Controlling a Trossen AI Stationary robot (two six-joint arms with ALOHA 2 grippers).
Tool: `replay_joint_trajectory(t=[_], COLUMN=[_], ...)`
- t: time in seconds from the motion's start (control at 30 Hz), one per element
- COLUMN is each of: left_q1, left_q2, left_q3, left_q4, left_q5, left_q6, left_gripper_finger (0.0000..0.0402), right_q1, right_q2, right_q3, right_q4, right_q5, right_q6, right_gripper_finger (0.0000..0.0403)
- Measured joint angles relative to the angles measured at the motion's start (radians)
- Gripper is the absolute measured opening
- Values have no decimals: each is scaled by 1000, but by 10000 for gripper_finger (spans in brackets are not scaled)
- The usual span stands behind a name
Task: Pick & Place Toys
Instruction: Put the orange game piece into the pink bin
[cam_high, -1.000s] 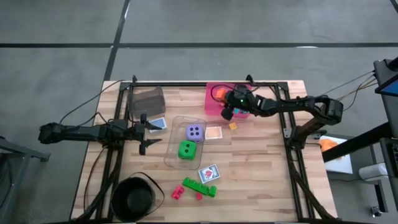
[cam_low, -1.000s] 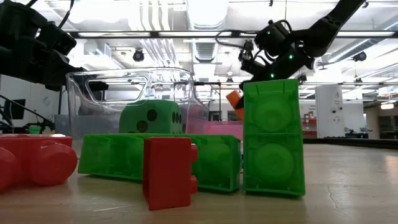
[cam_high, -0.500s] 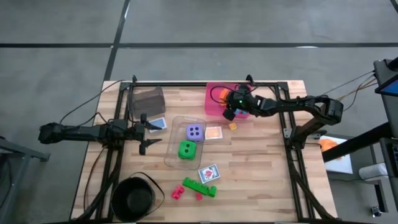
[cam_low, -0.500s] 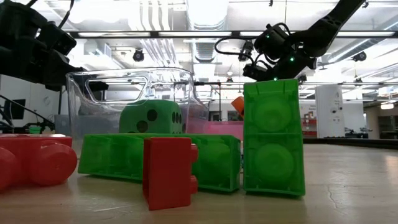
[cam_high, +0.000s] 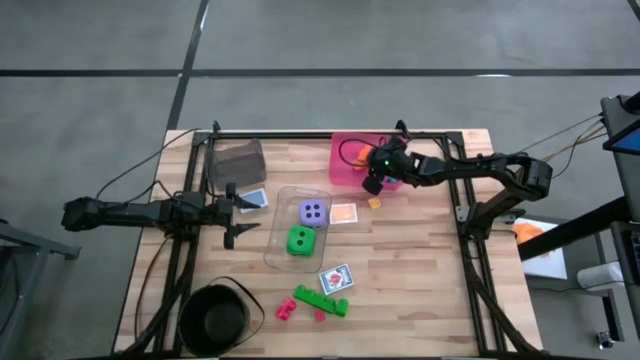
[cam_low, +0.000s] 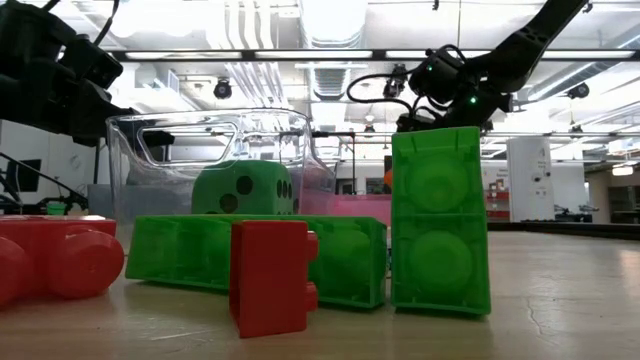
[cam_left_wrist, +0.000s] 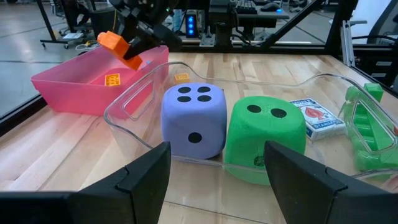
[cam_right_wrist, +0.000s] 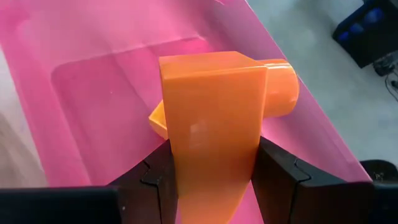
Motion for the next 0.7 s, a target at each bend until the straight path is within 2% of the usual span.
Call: replay_joint_trajectory(t=[0.7], left_q1=[0], left_q2=[0], left_q3=[0], left_q4=[0], left_q5=[0], left_q6=[0], left_gripper_finger=[258], right_q1=[-7], right_q2=[0], right_q3=[0], right_q4=[-41], right_q5=[0], right_q6=[24], right_gripper_finger=[151])
